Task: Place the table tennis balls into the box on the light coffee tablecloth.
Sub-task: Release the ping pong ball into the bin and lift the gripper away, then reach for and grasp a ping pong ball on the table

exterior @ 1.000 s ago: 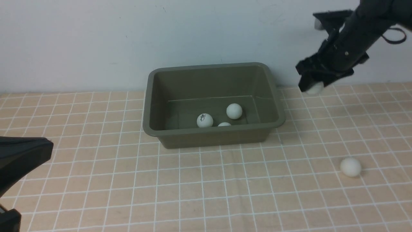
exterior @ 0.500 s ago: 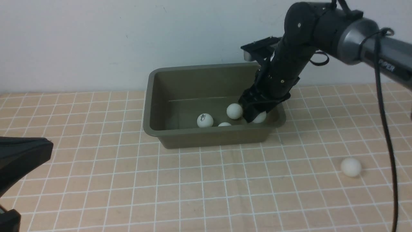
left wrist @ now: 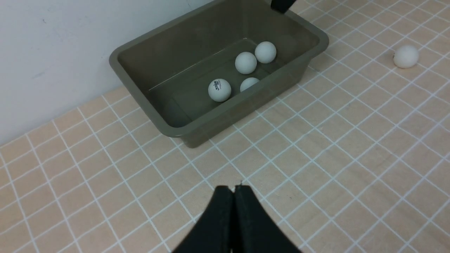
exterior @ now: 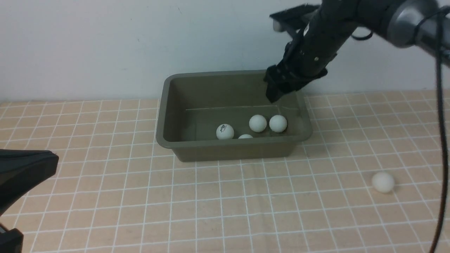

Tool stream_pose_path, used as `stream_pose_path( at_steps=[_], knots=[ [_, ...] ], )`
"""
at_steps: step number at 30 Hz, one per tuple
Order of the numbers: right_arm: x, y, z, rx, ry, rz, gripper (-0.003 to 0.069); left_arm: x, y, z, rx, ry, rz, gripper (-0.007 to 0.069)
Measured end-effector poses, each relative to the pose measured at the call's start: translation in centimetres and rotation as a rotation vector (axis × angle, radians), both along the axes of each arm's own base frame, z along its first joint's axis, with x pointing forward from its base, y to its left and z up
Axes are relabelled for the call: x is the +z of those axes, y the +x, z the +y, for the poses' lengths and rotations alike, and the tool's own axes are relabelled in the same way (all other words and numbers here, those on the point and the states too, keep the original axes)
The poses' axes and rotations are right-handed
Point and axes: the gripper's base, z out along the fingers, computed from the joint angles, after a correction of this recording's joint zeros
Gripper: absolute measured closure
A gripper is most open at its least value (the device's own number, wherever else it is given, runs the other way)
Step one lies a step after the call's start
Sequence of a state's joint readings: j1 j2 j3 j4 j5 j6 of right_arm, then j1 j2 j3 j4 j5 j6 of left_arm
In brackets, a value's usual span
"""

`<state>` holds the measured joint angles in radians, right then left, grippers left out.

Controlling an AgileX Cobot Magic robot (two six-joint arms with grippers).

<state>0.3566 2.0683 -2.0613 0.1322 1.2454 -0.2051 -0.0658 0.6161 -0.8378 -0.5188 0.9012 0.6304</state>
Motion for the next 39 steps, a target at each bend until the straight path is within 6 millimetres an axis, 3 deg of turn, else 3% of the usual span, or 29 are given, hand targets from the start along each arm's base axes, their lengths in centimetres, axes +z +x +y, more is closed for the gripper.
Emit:
stream_pose_path(
  at_steps=[5,9,10,11,14,20,24,31,39],
  knots=[
    [5.6,-3.0,-4.5,-0.110,-0.014,-0.109,0.0155,0.0,0.0,0.0,0.000,0.000,0.001,0.0693],
    [7.1,-6.2,-9.0,-0.204,-0.043,-0.108,0.0155,0.0,0.0,0.0,0.000,0.000,0.001,0.0693],
    [6.4,-7.3,-10.4,-0.231,-0.061,-0.070,0.0155,0.0,0.0,0.0,0.000,0.000,0.001,0.0693],
    [6.4,-7.7,-10.9,-0.243,-0.064,-0.066,0.0155,0.0,0.0,0.0,0.000,0.000,0.001,0.0693],
    [3.8,-9.5,-12.6,-0.280,-0.094,0.031,0.0155,0.0,0.0,0.0,0.000,0.000,0.001,0.0693],
    [-1.7,-10.9,-13.3,-0.290,-0.126,0.162,0.0155,0.0,0.0,0.0,-0.001,0.000,0.002,0.0693],
    [-4.4,-10.6,-13.2,-0.289,-0.133,0.191,0.0155,0.0,0.0,0.0,-0.001,0.000,0.002,0.0693],
    [-7.2,-8.8,-13.2,-0.295,-0.150,0.194,0.0155,0.0,0.0,0.0,-0.001,0.001,0.002,0.0693],
    [-12.3,-7.1,-13.3,-0.309,-0.204,0.298,0.0155,0.0,0.0,0.0,-0.001,0.001,0.002,0.0693]
  ],
)
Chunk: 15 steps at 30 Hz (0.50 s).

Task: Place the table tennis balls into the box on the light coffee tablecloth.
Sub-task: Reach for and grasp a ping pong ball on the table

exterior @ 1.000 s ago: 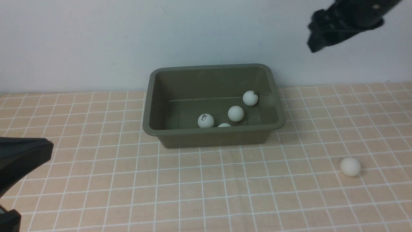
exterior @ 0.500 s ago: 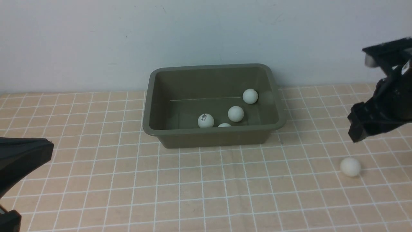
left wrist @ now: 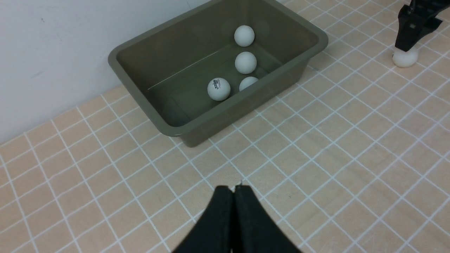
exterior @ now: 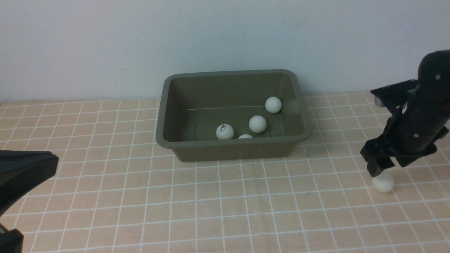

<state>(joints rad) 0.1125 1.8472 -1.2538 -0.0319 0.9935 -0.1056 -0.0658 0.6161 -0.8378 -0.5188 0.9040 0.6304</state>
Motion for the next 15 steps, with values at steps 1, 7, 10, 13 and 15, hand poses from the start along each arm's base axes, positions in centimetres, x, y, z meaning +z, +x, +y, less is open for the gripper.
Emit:
stream_pose_path(
  at_steps=[1,7,10,13,15],
  knots=[
    [-0.5,0.2,0.0,0.000,-0.001,0.006,0.0155,0.0,0.0,0.0,0.000,0.000,0.000,0.0693],
    [-2.7,0.6,0.0,0.004,-0.015,0.052,0.0155,0.0,0.0,0.0,0.000,0.000,0.001,0.0693],
    [-3.9,0.8,0.0,0.003,-0.018,0.082,0.0167,0.0,0.0,0.0,-0.001,0.000,0.001,0.0693],
    [-4.3,0.8,0.0,0.000,-0.020,0.095,0.0217,0.0,0.0,0.0,-0.001,0.000,0.001,0.0693],
    [-4.1,0.9,0.0,-0.001,-0.021,0.102,0.0288,0.0,0.0,0.0,-0.001,0.000,0.001,0.0693]
  ],
)
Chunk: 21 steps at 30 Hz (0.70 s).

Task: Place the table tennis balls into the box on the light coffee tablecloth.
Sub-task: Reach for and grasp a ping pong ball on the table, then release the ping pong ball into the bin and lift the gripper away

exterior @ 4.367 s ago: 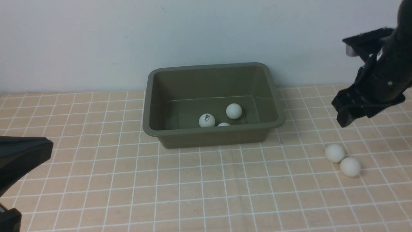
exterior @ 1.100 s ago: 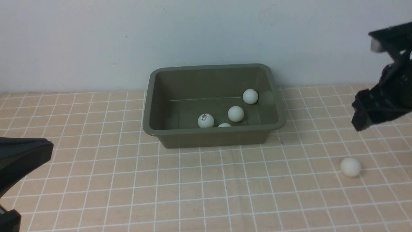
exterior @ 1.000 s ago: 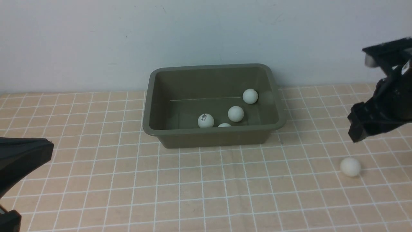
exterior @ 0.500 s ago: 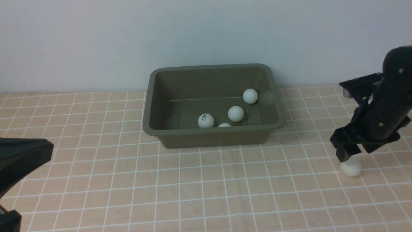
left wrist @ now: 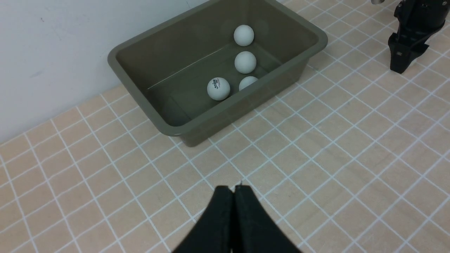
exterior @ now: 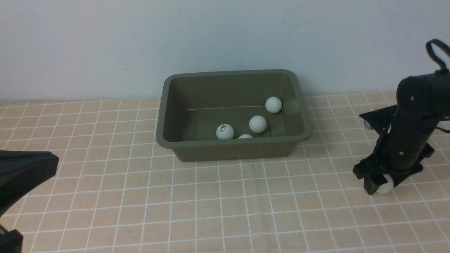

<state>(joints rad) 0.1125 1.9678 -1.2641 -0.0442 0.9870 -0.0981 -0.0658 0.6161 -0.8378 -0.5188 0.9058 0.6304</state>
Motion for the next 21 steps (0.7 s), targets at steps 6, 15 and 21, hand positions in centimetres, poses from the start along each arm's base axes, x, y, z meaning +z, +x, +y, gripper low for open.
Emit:
stream_pose_path(
  at_steps=[6,15,21],
  knots=[
    [2.6,1.6,0.4,-0.023,0.026,-0.027,0.0296,0.0,0.0,0.0,0.000,0.000,0.000,0.0693],
    [12.3,5.2,6.5,0.062,0.332,-0.265,0.0296,0.0,0.0,0.0,0.000,0.000,0.000,0.0693],
    [14.0,5.7,13.5,0.239,0.399,-0.349,0.0296,0.0,0.0,0.0,0.000,0.000,0.000,0.0693]
  ],
)
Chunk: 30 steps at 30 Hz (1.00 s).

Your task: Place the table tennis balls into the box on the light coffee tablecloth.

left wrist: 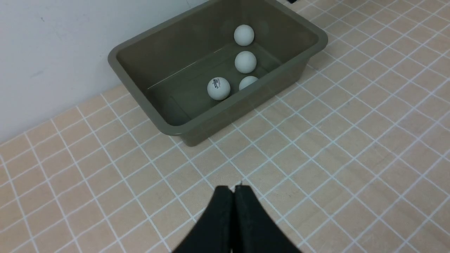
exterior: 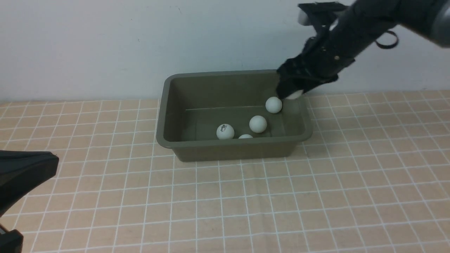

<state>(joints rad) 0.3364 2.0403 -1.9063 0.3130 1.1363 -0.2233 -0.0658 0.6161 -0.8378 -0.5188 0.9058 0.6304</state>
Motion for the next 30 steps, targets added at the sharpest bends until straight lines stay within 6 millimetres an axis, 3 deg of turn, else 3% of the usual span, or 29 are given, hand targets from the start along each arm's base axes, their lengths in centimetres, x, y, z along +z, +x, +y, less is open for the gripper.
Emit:
stream_pose_path(
  at_steps=[5,11,17,22,23,25,30],
  knots=[
    [-2.2,1.3,2.8,0.051,-0.027,-0.005,0.0288,0.0,0.0,0.0,0.000,0.000,0.000,0.0693],
    [-5.5,2.4,3.4,0.060,-0.055,0.056,0.0193,0.0,0.0,0.0,-0.002,0.001,0.003,0.0693],
    [-4.6,2.1,3.2,0.067,-0.065,0.048,0.0171,-0.2,-0.2,-0.1,-0.016,0.007,0.030,0.0693],
    [2.2,-0.1,0.9,0.093,-0.100,-0.064,0.0208,0.1,-1.3,0.0,-0.035,0.043,-0.035,0.0693],
    [2.5,-0.1,0.6,0.090,-0.105,-0.069,0.0211,0.2,-1.5,0.0,-0.038,0.050,-0.045,0.0693],
    [7.1,-1.7,-2.0,0.049,-0.110,-0.165,0.0261,0.6,-2.8,0.3,-0.042,0.087,-0.113,0.0693],
    [13.0,-5.5,-7.2,-0.047,-0.097,-0.280,0.0363,0.3,-5.6,0.6,-0.020,0.080,-0.201,0.0693]
  ],
)
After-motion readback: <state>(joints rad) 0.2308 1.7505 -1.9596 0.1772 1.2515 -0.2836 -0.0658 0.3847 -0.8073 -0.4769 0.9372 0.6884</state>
